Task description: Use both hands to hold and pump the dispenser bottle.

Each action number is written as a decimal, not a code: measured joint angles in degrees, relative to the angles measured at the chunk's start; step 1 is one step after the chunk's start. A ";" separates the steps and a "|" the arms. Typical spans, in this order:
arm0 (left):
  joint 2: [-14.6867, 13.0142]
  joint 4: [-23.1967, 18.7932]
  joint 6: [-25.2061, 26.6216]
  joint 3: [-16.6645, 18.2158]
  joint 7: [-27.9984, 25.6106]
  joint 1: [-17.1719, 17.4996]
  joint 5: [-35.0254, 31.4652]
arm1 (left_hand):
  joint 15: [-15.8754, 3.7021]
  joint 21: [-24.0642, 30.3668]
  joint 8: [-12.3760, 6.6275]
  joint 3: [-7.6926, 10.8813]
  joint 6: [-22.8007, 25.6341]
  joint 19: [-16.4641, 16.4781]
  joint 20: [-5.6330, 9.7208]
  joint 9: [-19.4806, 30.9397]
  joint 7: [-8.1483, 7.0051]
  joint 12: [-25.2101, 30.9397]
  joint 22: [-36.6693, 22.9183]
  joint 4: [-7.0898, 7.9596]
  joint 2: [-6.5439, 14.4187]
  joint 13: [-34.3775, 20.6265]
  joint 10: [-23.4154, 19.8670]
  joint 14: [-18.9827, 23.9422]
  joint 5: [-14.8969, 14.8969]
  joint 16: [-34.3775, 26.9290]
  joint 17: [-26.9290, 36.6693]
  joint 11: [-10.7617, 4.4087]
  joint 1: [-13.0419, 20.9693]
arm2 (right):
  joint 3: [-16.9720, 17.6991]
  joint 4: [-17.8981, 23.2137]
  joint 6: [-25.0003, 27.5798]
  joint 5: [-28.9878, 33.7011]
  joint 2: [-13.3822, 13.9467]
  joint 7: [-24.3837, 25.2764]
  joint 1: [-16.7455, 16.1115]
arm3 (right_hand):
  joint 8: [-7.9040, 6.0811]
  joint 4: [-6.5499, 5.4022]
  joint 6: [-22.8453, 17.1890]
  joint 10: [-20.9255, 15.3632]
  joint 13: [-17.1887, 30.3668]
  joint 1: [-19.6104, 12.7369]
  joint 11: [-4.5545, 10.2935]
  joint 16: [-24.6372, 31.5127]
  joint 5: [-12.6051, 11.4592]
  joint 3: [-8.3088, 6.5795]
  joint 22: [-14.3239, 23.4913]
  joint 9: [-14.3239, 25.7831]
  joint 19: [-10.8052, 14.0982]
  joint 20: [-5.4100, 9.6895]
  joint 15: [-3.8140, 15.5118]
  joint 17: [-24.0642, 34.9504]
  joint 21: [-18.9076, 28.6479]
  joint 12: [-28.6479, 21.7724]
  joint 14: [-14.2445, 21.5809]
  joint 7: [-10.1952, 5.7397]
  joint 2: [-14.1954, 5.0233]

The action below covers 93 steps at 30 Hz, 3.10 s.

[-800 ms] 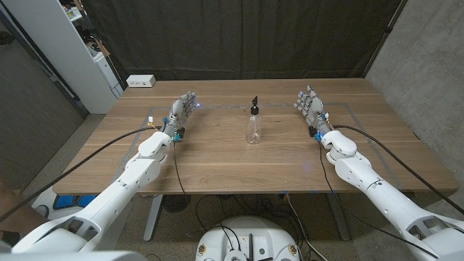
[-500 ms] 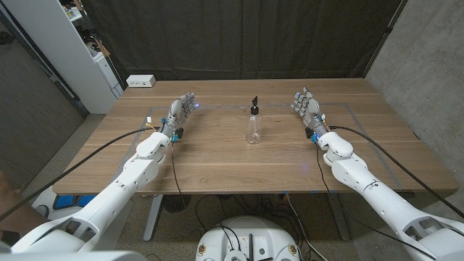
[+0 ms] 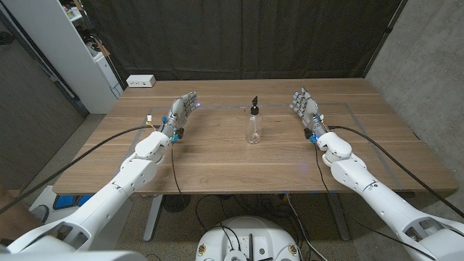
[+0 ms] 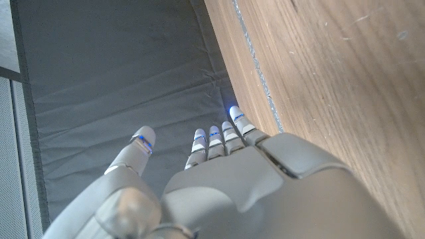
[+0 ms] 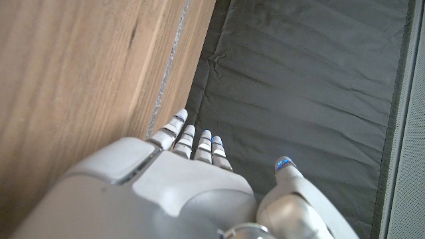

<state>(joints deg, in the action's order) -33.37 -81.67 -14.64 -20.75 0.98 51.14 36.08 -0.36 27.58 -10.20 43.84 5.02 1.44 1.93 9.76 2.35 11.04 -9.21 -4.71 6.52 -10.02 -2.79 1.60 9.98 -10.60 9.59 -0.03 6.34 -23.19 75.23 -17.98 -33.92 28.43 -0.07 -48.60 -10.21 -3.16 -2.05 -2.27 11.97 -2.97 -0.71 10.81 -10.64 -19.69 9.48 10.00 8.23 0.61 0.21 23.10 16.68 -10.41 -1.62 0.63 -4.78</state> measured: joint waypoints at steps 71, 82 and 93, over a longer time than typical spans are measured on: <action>-11.05 -8.46 1.35 -8.15 21.58 -5.26 -7.90 | -1.50 -12.97 -0.60 0.15 -8.02 -0.64 -0.21 0.74 -3.07 -0.46 0.02 -6.44 -11.20 -0.80 3.77 -2.65 1.10 0.45 0.43 -3.87 17.84 | 1.33 1.92 2.15 0.28 3.46 1.20 -1.97 | 0.00 0.72 0.22 0.01 -0.80 -0.01 0.00 0.65 0.00 -0.21 -0.02 -0.02 1.33 0.52 0.21 -1.59 -2.09 -0.40 -0.21 -0.21 0.01; -11.03 -5.63 -0.35 -10.97 24.88 -8.96 -12.70 | -1.70 -15.76 -0.61 0.15 -13.34 -2.60 -0.12 0.80 -2.02 -0.68 -0.28 -6.44 -13.20 -0.80 8.26 -5.71 1.10 0.68 0.42 -3.04 21.34 | 1.42 2.06 2.54 0.38 3.59 1.69 -2.08 | 0.00 0.72 0.22 0.01 -0.79 -0.01 0.00 0.65 0.00 -0.21 -0.02 -0.02 1.54 0.31 0.21 -1.77 -2.49 -0.40 -0.21 -0.21 0.01; -8.74 -1.08 -4.88 -13.05 24.79 -10.92 -17.87 | -1.69 -15.76 -1.55 0.14 -12.78 -1.12 -0.11 1.05 -1.33 0.00 -0.28 -6.44 -14.40 -1.08 7.71 -4.45 0.82 0.18 0.42 -3.15 22.99 | 1.21 1.51 2.83 0.64 3.26 1.88 -1.56 | 0.00 0.96 0.22 0.01 -0.79 0.00 0.00 0.65 0.00 -0.46 -0.02 -0.02 1.54 0.31 0.21 -1.85 -2.70 -0.40 -0.20 -0.21 0.01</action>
<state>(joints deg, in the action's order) -42.11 -82.75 -19.52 -33.80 25.77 40.22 18.22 -2.05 11.82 -11.75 43.98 -7.76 0.31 1.82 10.81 1.02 11.05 -9.49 -11.15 -7.88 -11.10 4.93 -2.85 10.79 -10.42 10.01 -3.18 29.33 -21.98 76.74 -15.14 -33.28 31.69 1.81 -50.16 -10.20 -2.20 -1.83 -2.26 11.18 -2.97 -0.71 11.46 -10.64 -20.15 9.46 9.98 9.77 0.92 0.42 21.25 13.97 -10.81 -1.82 0.42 -4.77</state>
